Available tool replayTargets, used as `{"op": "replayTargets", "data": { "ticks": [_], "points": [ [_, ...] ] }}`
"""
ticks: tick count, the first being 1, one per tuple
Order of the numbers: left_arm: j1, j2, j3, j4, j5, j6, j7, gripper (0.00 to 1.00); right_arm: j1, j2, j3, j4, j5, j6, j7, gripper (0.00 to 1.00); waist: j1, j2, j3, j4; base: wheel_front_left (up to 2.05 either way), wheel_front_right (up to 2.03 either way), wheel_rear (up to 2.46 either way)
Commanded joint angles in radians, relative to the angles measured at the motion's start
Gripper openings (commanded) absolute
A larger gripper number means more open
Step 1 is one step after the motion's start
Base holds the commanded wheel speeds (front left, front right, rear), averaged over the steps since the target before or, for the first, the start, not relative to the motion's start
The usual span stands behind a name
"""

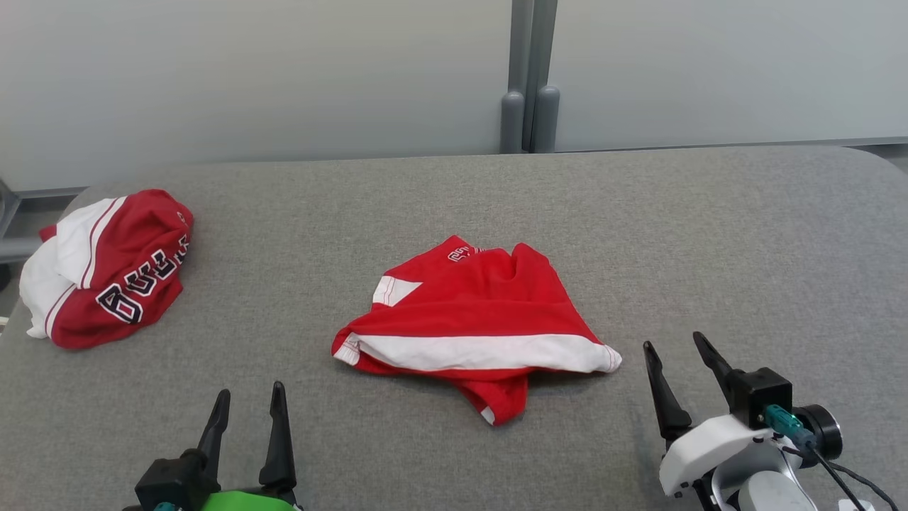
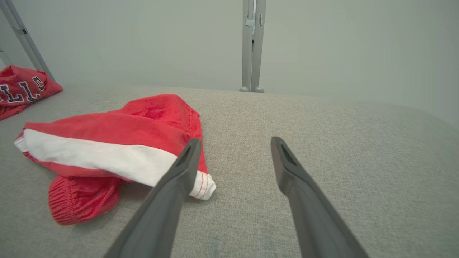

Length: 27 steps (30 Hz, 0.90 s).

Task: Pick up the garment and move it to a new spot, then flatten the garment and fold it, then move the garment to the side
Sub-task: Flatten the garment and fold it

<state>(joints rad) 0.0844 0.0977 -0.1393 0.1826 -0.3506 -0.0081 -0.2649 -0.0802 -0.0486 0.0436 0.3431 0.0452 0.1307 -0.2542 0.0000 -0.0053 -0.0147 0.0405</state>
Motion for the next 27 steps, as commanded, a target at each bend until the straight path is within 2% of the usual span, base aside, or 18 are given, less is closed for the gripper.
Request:
{"op": "replayTargets", "data": {
  "ticks": [1,14,27],
  "points": [
    [-0.019,-0.004,0.001,0.003,0.008,-0.002,0.000,1.00,-0.029,-0.004,0.005,0.035,0.005,0.000,0.008,1.00,0.0000,0.0053,0.012,0.016,0.00,0.00,0.00],
    [-0.046,-0.017,0.001,0.015,0.022,-0.016,0.000,1.00,-0.210,-0.004,0.057,0.373,0.074,0.000,0.057,1.00,0.0000,0.0053,0.068,0.075,0.00,0.00,0.00],
    [-0.054,-0.024,0.012,0.024,0.034,-0.024,0.000,1.00,-0.306,-0.004,0.177,0.538,0.194,0.000,0.061,1.00,0.0000,0.0053,0.078,0.081,0.00,0.00,0.00]
  ]
}}
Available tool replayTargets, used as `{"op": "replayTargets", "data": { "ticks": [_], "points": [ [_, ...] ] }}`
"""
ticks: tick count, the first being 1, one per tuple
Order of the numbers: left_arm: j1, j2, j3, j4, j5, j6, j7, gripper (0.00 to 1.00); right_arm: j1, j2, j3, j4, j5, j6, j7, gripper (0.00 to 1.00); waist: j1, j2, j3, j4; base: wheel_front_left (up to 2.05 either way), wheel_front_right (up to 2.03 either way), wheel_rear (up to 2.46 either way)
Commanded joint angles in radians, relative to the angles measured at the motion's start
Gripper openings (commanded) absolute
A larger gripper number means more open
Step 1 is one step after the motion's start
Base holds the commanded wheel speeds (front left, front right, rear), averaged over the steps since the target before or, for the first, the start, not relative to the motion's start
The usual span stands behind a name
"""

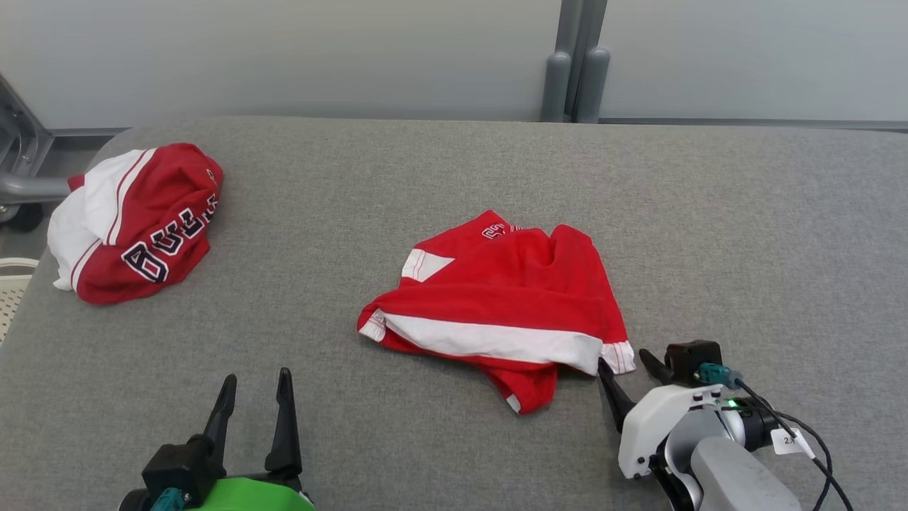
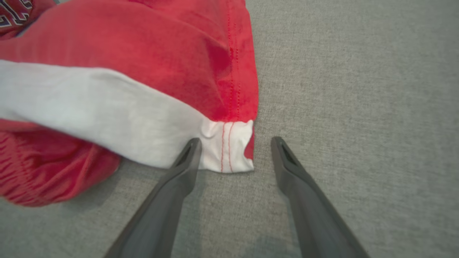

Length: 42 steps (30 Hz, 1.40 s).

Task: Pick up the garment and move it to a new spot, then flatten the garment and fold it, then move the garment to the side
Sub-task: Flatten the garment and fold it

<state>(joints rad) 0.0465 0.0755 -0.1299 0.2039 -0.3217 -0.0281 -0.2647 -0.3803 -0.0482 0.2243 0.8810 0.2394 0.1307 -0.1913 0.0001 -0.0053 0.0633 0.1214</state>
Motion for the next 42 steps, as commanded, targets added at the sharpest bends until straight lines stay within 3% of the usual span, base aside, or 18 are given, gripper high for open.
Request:
{"op": "replayTargets", "data": {
  "ticks": [1,3,10,17,19,20,29,42],
  "points": [
    [-0.016,-0.002,0.004,0.003,0.006,-0.005,0.000,1.00,-0.011,-0.004,0.007,0.008,0.008,0.000,-0.004,1.00,-0.0001,0.0053,-0.001,-0.001,0.00,0.00,0.00],
    [-0.011,-0.003,0.004,0.005,0.009,-0.005,0.000,1.00,-0.021,-0.006,0.040,0.028,0.023,0.000,-0.016,0.82,-0.0001,0.0053,-0.004,-0.002,0.00,0.00,0.00],
    [-0.001,-0.005,0.006,0.007,0.016,-0.008,0.000,1.00,-0.042,-0.012,0.083,0.067,0.025,0.000,-0.043,0.49,-0.0001,0.0053,-0.012,-0.003,0.00,0.00,0.00],
    [0.006,-0.006,0.005,0.011,0.017,-0.009,0.000,1.00,-0.066,-0.018,0.103,0.095,0.001,0.000,-0.060,0.35,-0.0001,0.0053,-0.018,-0.002,0.00,0.00,0.00],
    [0.009,-0.007,0.005,0.011,0.017,-0.009,0.000,1.00,-0.074,-0.019,0.101,0.094,-0.009,0.000,-0.066,0.18,-0.0001,0.0053,-0.020,-0.003,0.00,0.00,0.00],
    [0.011,-0.007,0.006,0.011,0.017,-0.010,0.000,1.00,-0.075,-0.019,0.097,0.091,-0.012,0.000,-0.067,0.00,-0.0001,0.0053,-0.021,-0.003,0.00,0.00,0.00],
    [0.018,-0.009,-0.015,0.026,0.006,-0.026,0.006,1.00,-0.040,-0.021,0.061,-0.007,-0.031,0.000,-0.074,0.00,-0.0001,0.0053,-0.033,-0.025,0.00,0.00,0.00],
    [-0.064,-0.021,-0.128,0.163,-0.154,-0.087,0.116,1.00,0.089,-0.032,-0.025,-0.244,-0.059,0.000,-0.072,0.00,-0.0001,0.0053,-0.034,-0.051,0.00,0.00,0.00]
  ]
}}
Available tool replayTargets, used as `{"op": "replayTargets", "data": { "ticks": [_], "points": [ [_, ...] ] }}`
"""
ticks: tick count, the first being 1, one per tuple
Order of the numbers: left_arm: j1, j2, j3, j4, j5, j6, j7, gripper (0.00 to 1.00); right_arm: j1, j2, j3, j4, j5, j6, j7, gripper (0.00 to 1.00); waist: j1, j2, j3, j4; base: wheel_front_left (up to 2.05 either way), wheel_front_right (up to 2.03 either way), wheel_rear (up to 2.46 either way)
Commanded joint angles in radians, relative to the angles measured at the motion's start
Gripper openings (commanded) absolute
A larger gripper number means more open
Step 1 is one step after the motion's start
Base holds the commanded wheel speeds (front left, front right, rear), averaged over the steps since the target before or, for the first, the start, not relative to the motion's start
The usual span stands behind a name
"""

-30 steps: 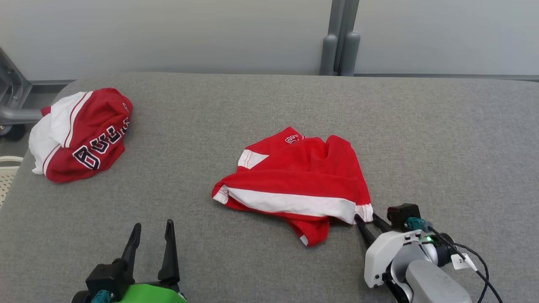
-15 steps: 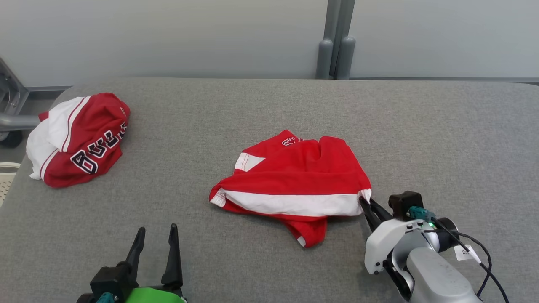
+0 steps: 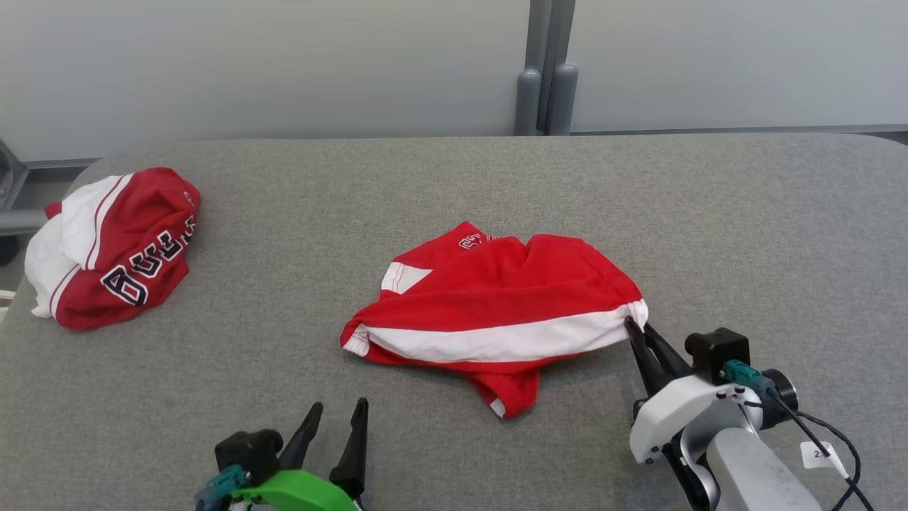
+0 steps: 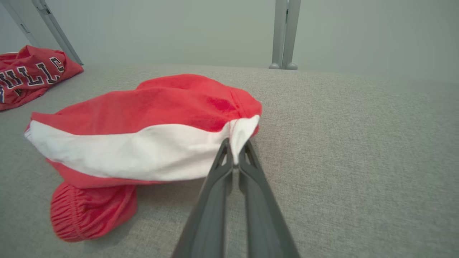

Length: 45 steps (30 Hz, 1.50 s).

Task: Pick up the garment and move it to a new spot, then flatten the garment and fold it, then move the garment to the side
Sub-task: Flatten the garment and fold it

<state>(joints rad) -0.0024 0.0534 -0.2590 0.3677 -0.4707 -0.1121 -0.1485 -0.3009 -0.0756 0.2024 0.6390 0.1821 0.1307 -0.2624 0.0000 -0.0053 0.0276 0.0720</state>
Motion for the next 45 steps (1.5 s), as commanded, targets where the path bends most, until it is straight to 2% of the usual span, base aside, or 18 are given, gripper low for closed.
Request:
{"op": "replayTargets", "data": {
  "ticks": [1,7,10,14,22,23,24,27,28,30,31,34,35,38,45],
  "points": [
    [-0.032,0.000,-0.009,0.017,-0.022,-0.005,0.005,1.00,0.014,-0.006,-0.006,-0.012,-0.003,0.000,0.003,0.00,0.0000,0.0053,0.003,-0.003,0.00,0.00,0.00],
    [-0.163,-0.002,-0.072,0.147,-0.161,-0.011,0.018,1.00,0.027,-0.004,-0.023,-0.053,-0.018,0.000,0.028,0.00,0.0000,0.0053,0.021,-0.014,0.00,0.00,0.00],
    [-0.224,-0.002,-0.110,0.213,-0.235,0.003,0.006,1.00,0.020,0.000,-0.023,-0.066,-0.020,0.000,0.038,0.00,0.0000,0.0053,0.032,-0.024,0.00,0.00,0.00],
    [-0.290,-0.002,-0.153,0.299,-0.267,0.017,-0.037,1.00,0.006,0.004,-0.019,-0.079,-0.022,0.000,0.048,0.00,0.0000,0.0053,0.049,-0.037,0.00,0.00,0.00],
    [-0.368,-0.002,-0.207,0.403,-0.367,0.013,-0.089,0.98,-0.010,0.010,-0.022,-0.089,-0.024,0.000,0.053,0.00,0.0000,0.0053,0.070,-0.049,0.00,0.00,0.00],
    [-0.375,-0.002,-0.211,0.415,-0.380,0.017,-0.093,0.84,-0.011,0.010,-0.022,-0.089,-0.025,0.000,0.053,0.00,0.0000,0.0053,0.072,-0.050,0.00,0.00,0.00],
    [-0.382,-0.002,-0.217,0.426,-0.390,0.017,-0.095,0.76,-0.012,0.010,-0.022,-0.089,-0.025,0.000,0.052,0.00,0.0000,0.0053,0.074,-0.051,0.00,0.00,0.00],
    [-0.407,-0.002,-0.234,0.460,-0.424,0.021,-0.102,0.77,-0.014,0.012,-0.022,-0.089,-0.026,0.000,0.052,0.00,0.0000,0.0053,0.078,-0.052,0.00,0.00,0.00],
    [-0.413,-0.002,-0.238,0.469,-0.434,0.021,-0.104,0.69,-0.015,0.012,-0.021,-0.090,-0.026,0.000,0.052,0.00,0.0000,0.0053,0.080,-0.053,0.00,0.00,0.00],
    [-0.425,-0.002,-0.246,0.478,-0.451,0.018,-0.109,0.44,-0.017,0.013,-0.019,-0.090,-0.026,0.000,0.051,0.00,0.0000,0.0053,0.082,-0.055,0.00,0.00,0.00],
    [-0.431,-0.002,-0.250,0.481,-0.456,0.015,-0.110,0.36,-0.019,0.013,-0.018,-0.090,-0.026,0.000,0.050,0.00,0.0000,0.0053,0.084,-0.055,0.00,0.00,0.00],
    [-0.441,-0.002,-0.259,0.484,-0.476,0.010,-0.117,0.04,-0.022,0.013,-0.020,-0.088,-0.026,0.000,0.047,0.00,0.0000,0.0053,0.085,-0.055,0.00,0.00,0.00],
    [-0.444,-0.002,-0.263,0.486,-0.481,0.009,-0.118,0.00,-0.023,0.014,-0.021,-0.087,-0.026,0.000,0.046,0.00,0.0000,0.0053,0.085,-0.054,0.00,0.00,0.00],
    [-0.452,-0.002,-0.258,0.480,-0.476,0.008,-0.117,0.00,-0.022,0.015,-0.023,-0.086,-0.026,0.000,0.044,0.00,0.0000,0.0053,0.085,-0.053,0.00,0.00,0.00],
    [-0.419,0.004,-0.152,0.391,-0.394,-0.002,-0.116,0.00,-0.025,0.011,-0.034,-0.109,-0.002,0.000,0.032,0.00,0.0000,0.0053,0.079,-0.048,0.00,0.00,0.00]
  ]
}}
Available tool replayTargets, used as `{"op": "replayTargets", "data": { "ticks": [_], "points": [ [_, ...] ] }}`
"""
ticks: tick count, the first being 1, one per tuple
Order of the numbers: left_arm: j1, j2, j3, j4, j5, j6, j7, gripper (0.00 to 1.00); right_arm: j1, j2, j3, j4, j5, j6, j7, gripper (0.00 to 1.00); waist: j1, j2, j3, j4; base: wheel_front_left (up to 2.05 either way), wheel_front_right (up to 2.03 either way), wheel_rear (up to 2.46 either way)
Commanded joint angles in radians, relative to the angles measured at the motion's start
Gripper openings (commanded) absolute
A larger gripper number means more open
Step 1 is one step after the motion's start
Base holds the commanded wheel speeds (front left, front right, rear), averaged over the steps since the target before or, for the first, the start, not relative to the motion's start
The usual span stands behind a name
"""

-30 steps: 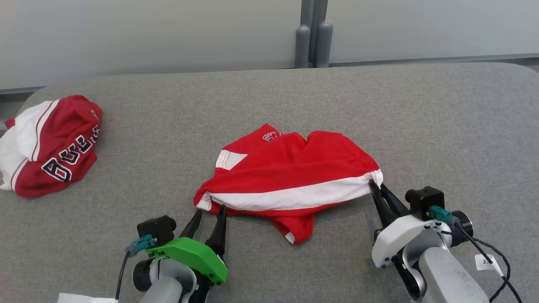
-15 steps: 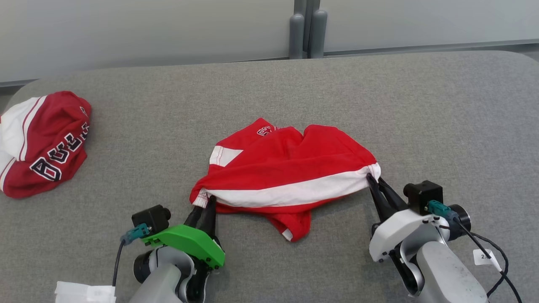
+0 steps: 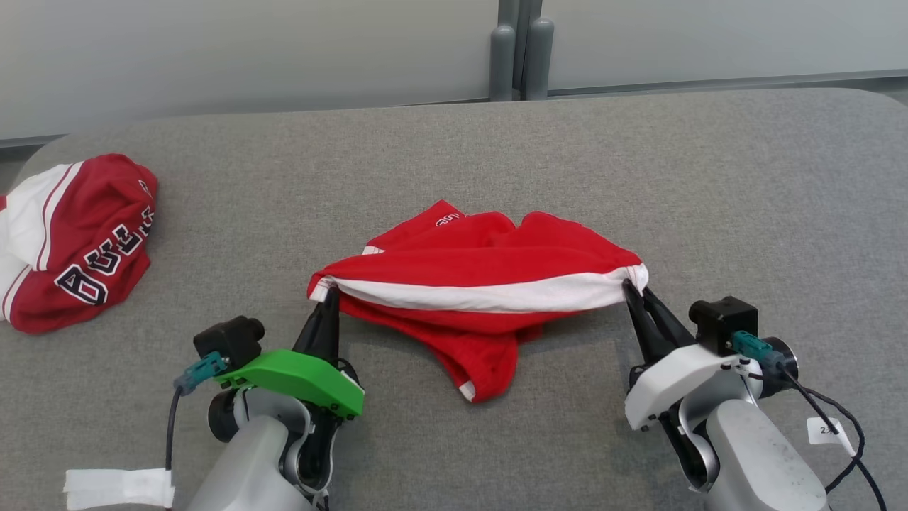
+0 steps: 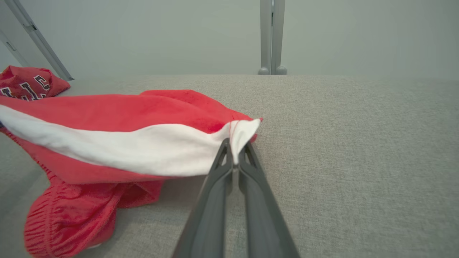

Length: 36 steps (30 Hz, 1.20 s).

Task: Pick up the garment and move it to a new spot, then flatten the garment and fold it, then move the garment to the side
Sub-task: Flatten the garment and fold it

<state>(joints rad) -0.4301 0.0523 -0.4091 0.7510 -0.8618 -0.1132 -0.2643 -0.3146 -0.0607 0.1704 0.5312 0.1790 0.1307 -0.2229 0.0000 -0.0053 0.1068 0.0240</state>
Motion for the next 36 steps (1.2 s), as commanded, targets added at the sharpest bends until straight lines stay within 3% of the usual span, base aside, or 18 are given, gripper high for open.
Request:
{"op": "replayTargets", "data": {
  "ticks": [1,7,16,20,27,31,36],
  "points": [
    [0.015,0.011,0.011,-0.009,0.013,-0.002,-0.001,0.00,-0.010,-0.006,-0.003,-0.009,0.009,0.000,-0.009,0.00,0.0000,0.0053,-0.003,0.001,0.00,0.00,0.00],
    [0.060,0.076,0.051,-0.166,0.080,-0.016,-0.001,0.00,0.009,-0.043,0.007,-0.123,0.106,0.000,0.009,0.00,0.0000,0.0053,-0.031,0.005,0.00,0.00,0.00],
    [0.103,0.198,0.012,-0.452,0.100,-0.017,0.017,0.00,0.074,-0.110,-0.049,-0.393,0.177,0.000,0.056,0.00,0.0000,0.0053,-0.102,-0.001,0.00,0.00,0.00],
    [0.121,0.254,0.000,-0.608,0.112,-0.014,0.069,0.00,0.110,-0.124,-0.086,-0.534,0.187,0.000,0.098,0.00,0.0000,0.0053,-0.128,-0.014,0.00,0.00,0.00],
    [0.090,0.355,0.025,-0.898,0.112,0.031,0.199,0.00,0.172,-0.121,-0.140,-0.758,0.196,0.000,0.207,0.00,0.0000,0.0053,-0.148,-0.049,0.00,0.00,0.00],
    [0.038,0.392,0.036,-0.934,0.106,0.044,0.273,0.00,0.177,-0.116,-0.137,-0.781,0.196,0.000,0.246,0.00,0.0000,0.0053,-0.138,-0.064,0.00,0.00,0.00],
    [-0.046,0.400,0.022,-0.871,0.084,0.029,0.338,0.00,0.118,-0.133,-0.091,-0.733,0.188,0.000,0.279,0.00,0.0000,0.0053,-0.111,-0.077,0.00,0.00,0.00]
  ]
}}
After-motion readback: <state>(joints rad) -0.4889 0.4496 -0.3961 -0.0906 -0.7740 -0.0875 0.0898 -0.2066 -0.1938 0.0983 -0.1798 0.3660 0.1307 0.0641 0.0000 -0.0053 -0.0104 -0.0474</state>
